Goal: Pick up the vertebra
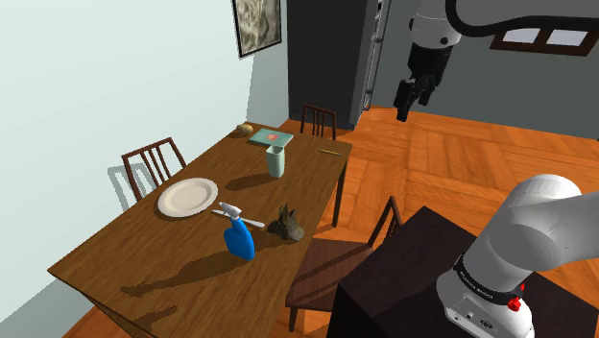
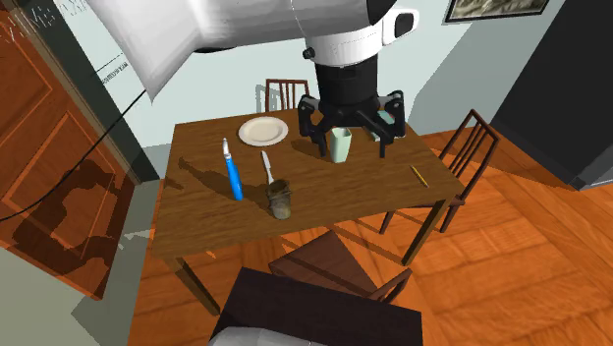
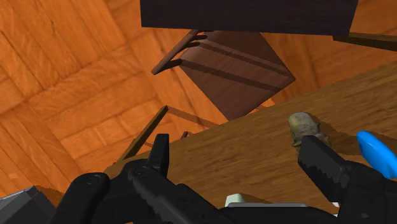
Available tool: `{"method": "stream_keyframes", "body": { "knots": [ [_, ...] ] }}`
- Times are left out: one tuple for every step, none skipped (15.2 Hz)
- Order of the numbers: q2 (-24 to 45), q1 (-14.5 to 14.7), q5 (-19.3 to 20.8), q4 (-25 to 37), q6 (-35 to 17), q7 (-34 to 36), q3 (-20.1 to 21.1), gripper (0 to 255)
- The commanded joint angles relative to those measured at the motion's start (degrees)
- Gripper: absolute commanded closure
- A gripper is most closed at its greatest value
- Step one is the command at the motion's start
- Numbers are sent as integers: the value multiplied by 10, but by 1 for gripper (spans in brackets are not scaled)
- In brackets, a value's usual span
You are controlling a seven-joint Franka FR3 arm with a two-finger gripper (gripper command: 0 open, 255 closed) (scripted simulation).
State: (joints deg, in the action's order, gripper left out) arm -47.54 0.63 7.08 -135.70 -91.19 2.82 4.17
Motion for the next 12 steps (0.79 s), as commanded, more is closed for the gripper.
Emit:
{"method": "stream_keyframes", "body": {
  "knots": [
    [0, 0, 0, 0, 0, 0, 0, 0],
    [8, 1, -5, -10, -17, 12, 5, 0],
    [18, 1, -11, -19, -33, 23, 11, 0],
    [28, 1, -16, -27, -50, 34, 17, 0],
    [38, 2, -20, -35, -67, 46, 23, 0],
    [50, 2, -25, -41, -85, 57, 28, 0],
    [63, 2, -29, -47, -102, 68, 34, 0],
    [76, 2, -34, -53, -120, 79, 40, 0],
    [91, 3, -37, -57, -137, 90, 46, 0],
    [106, 3, -41, -60, -155, 101, 52, 0],
    [122, 2, -44, -63, -173, 112, 58, 0],
    [138, 2, -47, -65, -190, 123, 64, 0]
  ]
}}
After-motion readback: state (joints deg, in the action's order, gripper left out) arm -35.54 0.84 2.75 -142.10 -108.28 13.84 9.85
